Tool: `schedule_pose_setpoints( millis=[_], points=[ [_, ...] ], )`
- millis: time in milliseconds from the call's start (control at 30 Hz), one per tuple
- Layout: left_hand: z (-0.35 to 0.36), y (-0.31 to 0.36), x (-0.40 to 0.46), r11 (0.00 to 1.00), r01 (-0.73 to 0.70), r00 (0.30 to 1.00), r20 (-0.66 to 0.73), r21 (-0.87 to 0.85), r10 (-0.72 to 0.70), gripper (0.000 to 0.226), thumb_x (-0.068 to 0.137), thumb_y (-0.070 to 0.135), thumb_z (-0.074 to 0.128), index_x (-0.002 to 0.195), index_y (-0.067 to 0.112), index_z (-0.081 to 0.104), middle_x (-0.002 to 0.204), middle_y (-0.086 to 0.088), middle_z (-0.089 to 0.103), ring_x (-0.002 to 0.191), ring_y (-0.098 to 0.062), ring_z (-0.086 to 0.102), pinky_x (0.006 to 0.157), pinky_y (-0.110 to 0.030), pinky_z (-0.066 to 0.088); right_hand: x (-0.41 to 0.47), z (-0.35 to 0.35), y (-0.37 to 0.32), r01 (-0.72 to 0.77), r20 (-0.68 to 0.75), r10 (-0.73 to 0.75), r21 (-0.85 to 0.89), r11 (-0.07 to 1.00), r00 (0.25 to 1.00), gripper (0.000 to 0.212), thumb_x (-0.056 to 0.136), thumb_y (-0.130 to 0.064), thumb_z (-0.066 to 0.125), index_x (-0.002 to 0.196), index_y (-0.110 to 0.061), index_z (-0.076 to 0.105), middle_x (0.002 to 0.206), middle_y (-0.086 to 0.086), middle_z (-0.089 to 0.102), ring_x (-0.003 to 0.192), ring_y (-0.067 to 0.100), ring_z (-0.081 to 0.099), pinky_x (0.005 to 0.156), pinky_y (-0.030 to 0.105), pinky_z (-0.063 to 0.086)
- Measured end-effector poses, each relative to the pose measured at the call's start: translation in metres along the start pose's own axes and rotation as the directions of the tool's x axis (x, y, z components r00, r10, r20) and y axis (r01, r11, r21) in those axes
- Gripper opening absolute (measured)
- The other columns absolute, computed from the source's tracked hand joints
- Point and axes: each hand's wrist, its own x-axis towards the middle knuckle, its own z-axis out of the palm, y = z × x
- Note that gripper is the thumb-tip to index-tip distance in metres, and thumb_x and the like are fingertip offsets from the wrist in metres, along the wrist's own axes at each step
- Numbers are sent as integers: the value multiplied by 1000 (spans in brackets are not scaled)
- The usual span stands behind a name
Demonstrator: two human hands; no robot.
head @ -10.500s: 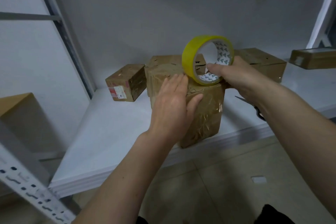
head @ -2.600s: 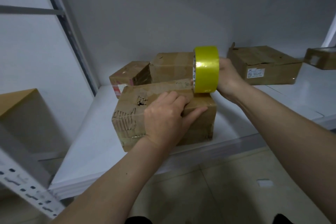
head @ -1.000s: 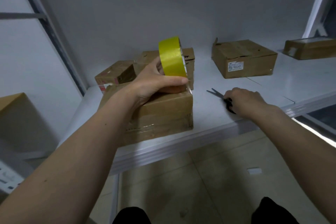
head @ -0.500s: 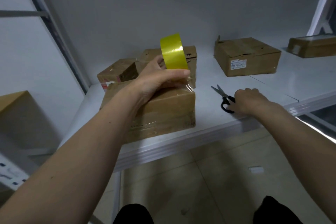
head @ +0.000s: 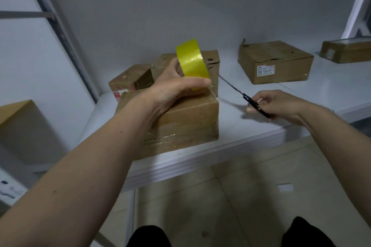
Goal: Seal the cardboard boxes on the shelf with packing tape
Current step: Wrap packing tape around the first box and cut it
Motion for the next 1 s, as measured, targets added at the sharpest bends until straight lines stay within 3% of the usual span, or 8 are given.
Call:
schedule_pose_setpoints(
  millis=[167, 300, 400, 500, 633, 733, 867, 1000],
  points=[
    [2, 1, 1, 998, 0, 1000, -17, -64, -1, 101, 53, 17, 92, 140, 8, 42, 130, -19, 62, 116, -35, 64, 97, -56, 52, -6, -9, 0, 96, 157, -109, 88, 991, 981, 41, 62, -32, 78, 97, -15, 67, 98, 5, 61, 80, 12, 52, 66, 26, 38],
    [1, 0, 2, 997, 6, 1000, -13, -81, -8, 102, 54, 16, 93, 141, 5, 41, 132, -21, 60, 117, -36, 63, 100, -56, 49, -1, -17, -2, 131, 335, -139, 47, 990, 932, 68, 47, -49, 91, 101, -12, 70, 80, -13, 67, 71, 1, 58, 64, 17, 47],
    [0, -2, 3, 993, 2, 1000, -1, -117, -2, 104, 54, 13, 94, 142, 3, 40, 134, -25, 57, 119, -39, 60, 101, -57, 48, -3, -18, -17, 151, 393, -124, -37, 988, 911, 41, 67, -25, 76, 104, -9, 70, 72, -15, 66, 69, 2, 57, 75, 27, 44],
    [-1, -2, 4, 993, -8, 1000, 17, -114, 10, 106, 53, 13, 95, 142, 4, 39, 135, -25, 56, 122, -40, 58, 103, -59, 46, -5, -18, -37, 185, 405, -105, -164, 969, 908, 41, 66, -24, 74, 105, -14, 71, 72, -18, 66, 70, -2, 58, 83, 31, 42],
    [-1, -1, 4, 996, -20, 999, 44, -88, 24, 102, 56, 12, 91, 143, 5, 39, 137, -25, 54, 122, -41, 58, 102, -57, 47, -3, -19, -58, 221, 394, -98, -279, 935, 914, 50, 51, -45, 86, 97, -28, 77, 101, -8, 73, 102, 15, 63, 99, 39, 46],
    [0, -1, 3, 997, -28, 998, 52, -75, 32, 100, 57, 13, 90, 143, 4, 38, 136, -28, 54, 121, -44, 57, 99, -60, 48, 0, -19, -65, 253, 395, -121, -303, 919, 911, 50, 50, -45, 84, 96, -27, 77, 104, -1, 73, 109, 19, 62, 106, 46, 40],
    [1, 0, 2, 996, -49, 997, 58, -74, 53, 103, 56, 16, 92, 143, 3, 38, 134, -31, 53, 120, -49, 56, 98, -60, 49, -1, -20, -72, 264, 393, -115, -349, 899, 912, 55, 42, -47, 92, 91, -25, 79, 92, -2, 75, 100, 21, 65, 101, 41, 45],
    [4, 4, -1, 985, -36, 999, 27, -171, 42, 103, 56, 11, 87, 144, 2, 34, 134, -32, 52, 106, -40, 64, 86, -45, 56, -1, -19, -76, 260, 315, -147, -354, 898, 938, 29, 51, -34, 86, 76, -20, 79, 63, -6, 66, 59, -1, 53, 66, 21, 40]
  ],
)
